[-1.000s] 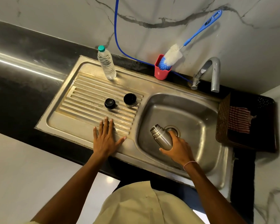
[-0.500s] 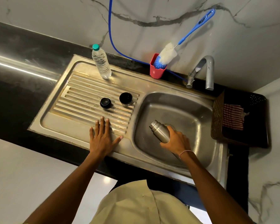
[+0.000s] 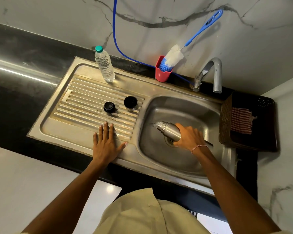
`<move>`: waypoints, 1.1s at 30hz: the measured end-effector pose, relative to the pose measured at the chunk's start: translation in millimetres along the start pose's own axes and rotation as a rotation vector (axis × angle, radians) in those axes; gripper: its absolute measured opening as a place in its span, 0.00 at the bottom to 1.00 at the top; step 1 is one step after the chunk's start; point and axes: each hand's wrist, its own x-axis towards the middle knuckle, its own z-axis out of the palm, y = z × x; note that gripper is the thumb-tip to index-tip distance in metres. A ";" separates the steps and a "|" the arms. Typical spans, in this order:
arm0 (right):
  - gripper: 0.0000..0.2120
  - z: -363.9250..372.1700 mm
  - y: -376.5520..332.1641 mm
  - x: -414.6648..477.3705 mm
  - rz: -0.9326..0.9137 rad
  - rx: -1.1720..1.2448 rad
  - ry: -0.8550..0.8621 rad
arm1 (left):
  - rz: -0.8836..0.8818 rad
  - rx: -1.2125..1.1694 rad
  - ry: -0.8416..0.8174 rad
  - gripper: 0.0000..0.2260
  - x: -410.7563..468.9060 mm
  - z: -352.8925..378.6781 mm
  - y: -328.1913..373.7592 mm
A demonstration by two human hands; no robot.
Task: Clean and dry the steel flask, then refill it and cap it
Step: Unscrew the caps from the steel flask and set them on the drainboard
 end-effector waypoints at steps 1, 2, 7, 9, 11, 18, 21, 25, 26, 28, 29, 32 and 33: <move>0.35 -2.8 -0.2 0.2 0.002 -0.003 0.005 | 0.000 0.005 0.000 0.51 0.2 0.0 0.1; 0.35 -5.8 -0.1 0.4 0.004 -0.010 0.008 | 0.001 0.008 0.000 0.51 0.3 -0.2 0.2; 0.43 -26.8 -1.6 1.0 -0.006 -0.089 0.030 | 0.001 0.027 0.003 0.51 0.9 0.5 -0.5; 0.45 -37.6 -4.7 0.0 -0.021 -0.163 0.050 | 0.000 0.030 0.007 0.51 1.4 0.9 -0.7; 0.44 -49.0 -8.9 0.0 -0.053 -0.240 0.071 | 0.003 0.029 0.012 0.51 1.4 1.4 -0.6; 0.28 -97.5 -33.0 4.2 -0.176 -0.457 0.109 | 0.007 0.029 0.027 0.52 0.6 1.7 -1.1; 0.25 -121.0 -47.2 8.7 -0.217 -0.573 0.092 | 0.004 0.034 0.031 0.52 1.0 1.5 -0.3; 0.21 -144.0 -67.3 15.7 -0.243 -0.770 0.118 | 0.003 0.030 0.034 0.52 0.2 -0.7 1.3; 0.18 -148.1 -73.0 16.1 -0.248 -0.816 0.136 | 0.003 0.025 0.035 0.52 0.2 -0.8 1.7; 0.15 -153.4 -83.8 16.6 -0.259 -0.899 0.158 | 0.002 0.020 0.035 0.52 0.3 -0.1 1.6; 0.14 -155.1 -89.1 17.0 -0.268 -0.935 0.165 | 0.000 0.021 0.035 0.52 0.7 0.4 1.2; 0.12 -155.1 -100.1 17.4 -0.286 -1.001 0.176 | -0.008 0.021 0.038 0.51 0.8 1.3 0.6; 0.12 -154.2 -102.9 16.4 -0.285 -1.001 0.177 | -0.009 0.017 0.040 0.51 0.3 0.9 0.7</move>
